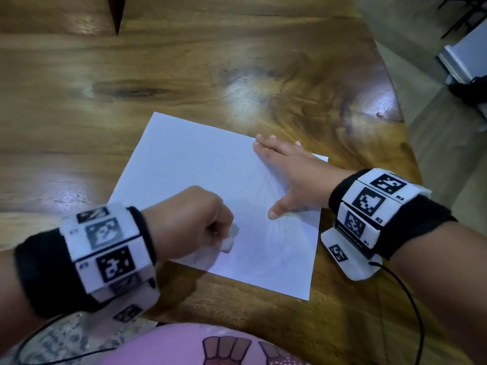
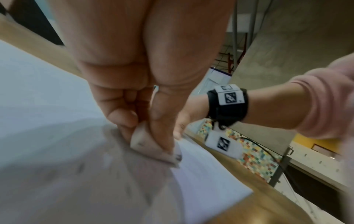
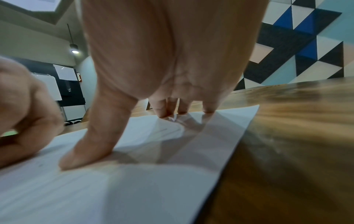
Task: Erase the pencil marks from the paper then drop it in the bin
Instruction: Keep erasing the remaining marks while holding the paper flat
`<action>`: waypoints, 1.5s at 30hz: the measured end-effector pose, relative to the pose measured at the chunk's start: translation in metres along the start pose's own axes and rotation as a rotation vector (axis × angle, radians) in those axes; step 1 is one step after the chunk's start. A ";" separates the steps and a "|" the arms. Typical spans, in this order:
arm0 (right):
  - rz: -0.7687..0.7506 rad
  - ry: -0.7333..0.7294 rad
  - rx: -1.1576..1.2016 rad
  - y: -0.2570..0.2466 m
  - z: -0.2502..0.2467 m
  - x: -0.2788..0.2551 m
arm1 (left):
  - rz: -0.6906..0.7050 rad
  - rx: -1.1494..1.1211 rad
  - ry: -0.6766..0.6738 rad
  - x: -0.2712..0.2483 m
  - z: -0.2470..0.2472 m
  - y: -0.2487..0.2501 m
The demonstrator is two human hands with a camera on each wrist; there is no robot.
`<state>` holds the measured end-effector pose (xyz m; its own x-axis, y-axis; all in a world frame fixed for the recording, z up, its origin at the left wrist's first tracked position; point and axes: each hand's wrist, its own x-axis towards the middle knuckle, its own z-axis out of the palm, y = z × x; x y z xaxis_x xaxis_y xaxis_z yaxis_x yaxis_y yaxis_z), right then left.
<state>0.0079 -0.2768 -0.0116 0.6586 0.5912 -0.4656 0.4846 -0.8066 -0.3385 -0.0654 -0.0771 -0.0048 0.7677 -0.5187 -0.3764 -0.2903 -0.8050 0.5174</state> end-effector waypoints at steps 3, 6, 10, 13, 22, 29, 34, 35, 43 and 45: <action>0.000 0.000 -0.005 0.000 -0.002 -0.001 | -0.029 0.011 0.198 0.030 -0.019 0.000; 0.003 -0.001 -0.005 0.000 -0.002 0.000 | -0.042 -0.011 0.279 0.034 -0.015 -0.002; 0.003 -0.005 0.003 0.000 -0.001 -0.001 | 0.014 -0.055 0.070 -0.008 0.003 0.001; 0.008 -0.007 0.003 -0.001 -0.001 -0.001 | 0.024 -0.037 0.070 0.001 -0.001 0.001; 0.002 -0.002 0.003 0.002 0.000 0.001 | 0.028 -0.110 -0.003 -0.017 0.012 0.001; 0.005 -0.003 0.009 0.001 0.001 0.001 | 0.037 -0.066 0.175 0.028 -0.005 0.015; 0.006 0.000 0.004 0.002 0.001 0.001 | 0.040 -0.061 -0.033 -0.009 0.022 0.009; 0.007 0.001 0.004 0.002 0.001 0.000 | 0.089 -0.014 -0.043 -0.014 0.024 0.009; 0.010 -0.002 -0.001 0.000 0.000 0.000 | 0.076 -0.062 0.052 0.013 -0.001 0.013; 0.012 0.003 -0.002 0.000 0.000 -0.001 | 0.049 -0.119 -0.005 -0.006 0.011 0.010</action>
<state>0.0076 -0.2770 -0.0110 0.6662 0.5811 -0.4674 0.4773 -0.8138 -0.3315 -0.0793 -0.0854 -0.0056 0.7513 -0.5580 -0.3525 -0.2567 -0.7390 0.6228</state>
